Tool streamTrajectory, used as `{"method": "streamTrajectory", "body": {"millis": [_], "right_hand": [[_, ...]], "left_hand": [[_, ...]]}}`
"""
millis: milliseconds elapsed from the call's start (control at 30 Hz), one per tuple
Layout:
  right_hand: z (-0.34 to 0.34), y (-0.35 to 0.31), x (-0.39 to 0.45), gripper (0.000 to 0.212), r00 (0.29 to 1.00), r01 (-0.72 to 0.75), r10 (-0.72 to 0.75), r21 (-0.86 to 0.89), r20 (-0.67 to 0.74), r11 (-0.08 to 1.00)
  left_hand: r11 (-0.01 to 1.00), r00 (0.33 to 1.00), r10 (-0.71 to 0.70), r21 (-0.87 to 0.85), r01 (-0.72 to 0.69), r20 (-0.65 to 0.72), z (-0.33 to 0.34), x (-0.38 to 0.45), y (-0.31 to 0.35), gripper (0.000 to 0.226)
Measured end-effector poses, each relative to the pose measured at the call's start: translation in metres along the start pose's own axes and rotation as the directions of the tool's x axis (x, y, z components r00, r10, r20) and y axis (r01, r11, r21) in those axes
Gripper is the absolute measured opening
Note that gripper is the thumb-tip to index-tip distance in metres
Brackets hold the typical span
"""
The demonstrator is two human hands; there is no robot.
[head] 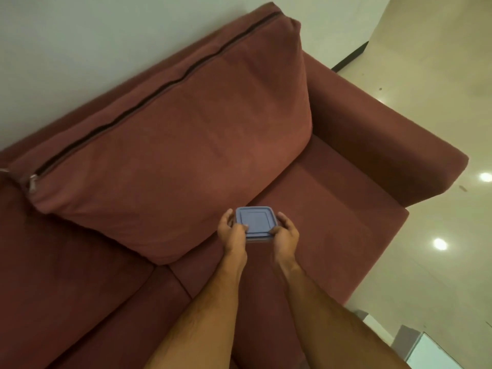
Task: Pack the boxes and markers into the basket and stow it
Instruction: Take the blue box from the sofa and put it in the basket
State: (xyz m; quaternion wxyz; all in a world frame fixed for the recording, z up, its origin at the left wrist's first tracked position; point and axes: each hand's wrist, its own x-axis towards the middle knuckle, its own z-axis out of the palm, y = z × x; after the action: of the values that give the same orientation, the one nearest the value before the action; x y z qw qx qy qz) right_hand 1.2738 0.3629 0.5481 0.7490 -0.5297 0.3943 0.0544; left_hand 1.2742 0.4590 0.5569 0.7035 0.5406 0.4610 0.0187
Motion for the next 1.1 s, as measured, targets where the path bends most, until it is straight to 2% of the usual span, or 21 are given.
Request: {"method": "streamTrajectory", "body": {"millis": [133,300,633,833,933,1100], "right_hand": [[0.001,0.010,-0.040,0.062,0.998,-0.009,0.012,-0.045,0.066,0.999],[0.007,0.040,-0.128,0.066,0.981,0.073,-0.054,-0.100,0.185,0.992],[0.026,0.156,-0.328,0.067,0.915,0.210,-0.130,-0.178,0.382,0.961],[0.042,0.213,-0.445,0.062,0.871,0.279,-0.128,-0.262,0.474,0.924],[0.047,0.224,-0.485,0.047,0.845,0.306,-0.121,-0.286,0.520,0.908],[0.054,0.253,-0.523,0.048,0.789,0.378,-0.122,-0.319,0.603,0.869]], "left_hand": [[0.999,0.998,0.054,-0.010,-0.054,0.034,-0.044,-0.023,0.009,0.070],[0.987,0.986,0.156,-0.051,-0.152,0.067,-0.134,-0.063,0.012,0.066],[0.965,0.959,0.259,-0.084,-0.250,0.117,-0.371,-0.124,0.013,0.069],[0.959,0.960,0.275,-0.092,-0.270,0.056,-0.501,-0.167,0.023,0.069],[0.954,0.959,0.281,-0.112,-0.277,0.020,-0.541,-0.184,0.025,0.070],[0.946,0.952,0.290,-0.119,-0.300,-0.096,-0.594,-0.205,0.021,0.072]]}}
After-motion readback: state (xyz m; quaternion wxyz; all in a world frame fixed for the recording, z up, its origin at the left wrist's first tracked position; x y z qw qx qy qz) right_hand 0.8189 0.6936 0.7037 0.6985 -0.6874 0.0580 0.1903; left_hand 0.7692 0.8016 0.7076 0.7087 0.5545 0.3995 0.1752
